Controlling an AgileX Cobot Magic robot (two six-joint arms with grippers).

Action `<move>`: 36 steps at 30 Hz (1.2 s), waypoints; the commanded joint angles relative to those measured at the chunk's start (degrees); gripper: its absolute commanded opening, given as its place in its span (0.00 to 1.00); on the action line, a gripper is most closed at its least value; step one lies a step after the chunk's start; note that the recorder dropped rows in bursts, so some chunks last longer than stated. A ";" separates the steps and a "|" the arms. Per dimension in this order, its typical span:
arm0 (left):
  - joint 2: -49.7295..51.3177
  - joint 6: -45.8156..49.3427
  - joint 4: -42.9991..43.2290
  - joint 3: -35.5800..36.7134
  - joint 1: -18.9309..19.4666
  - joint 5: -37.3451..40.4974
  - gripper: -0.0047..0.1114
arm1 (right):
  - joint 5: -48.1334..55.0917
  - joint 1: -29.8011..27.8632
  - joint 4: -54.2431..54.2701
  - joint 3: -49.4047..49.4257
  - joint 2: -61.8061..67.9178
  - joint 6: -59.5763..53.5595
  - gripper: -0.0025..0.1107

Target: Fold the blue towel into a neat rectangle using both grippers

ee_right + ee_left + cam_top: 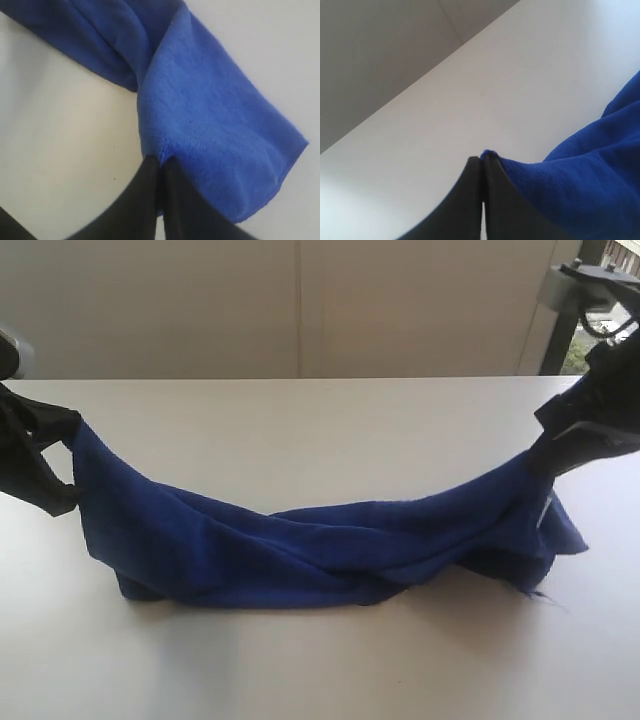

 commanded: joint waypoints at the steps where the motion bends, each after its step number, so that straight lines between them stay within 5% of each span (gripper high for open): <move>1: -0.14 -0.24 -0.88 0.16 0.18 0.39 0.04 | 0.87 -0.32 0.43 5.85 0.78 0.66 0.02; 19: -0.14 -0.24 -0.88 0.16 0.18 0.39 0.04 | -4.44 8.87 10.30 17.61 17.46 -7.31 0.03; 30: -0.14 -0.24 -0.88 0.16 0.18 0.39 0.04 | -4.29 9.29 14.27 17.61 19.08 -5.89 0.50; 36: -0.14 -0.24 -0.88 0.16 0.18 0.39 0.04 | -1.40 9.29 14.56 16.83 16.66 -3.60 0.54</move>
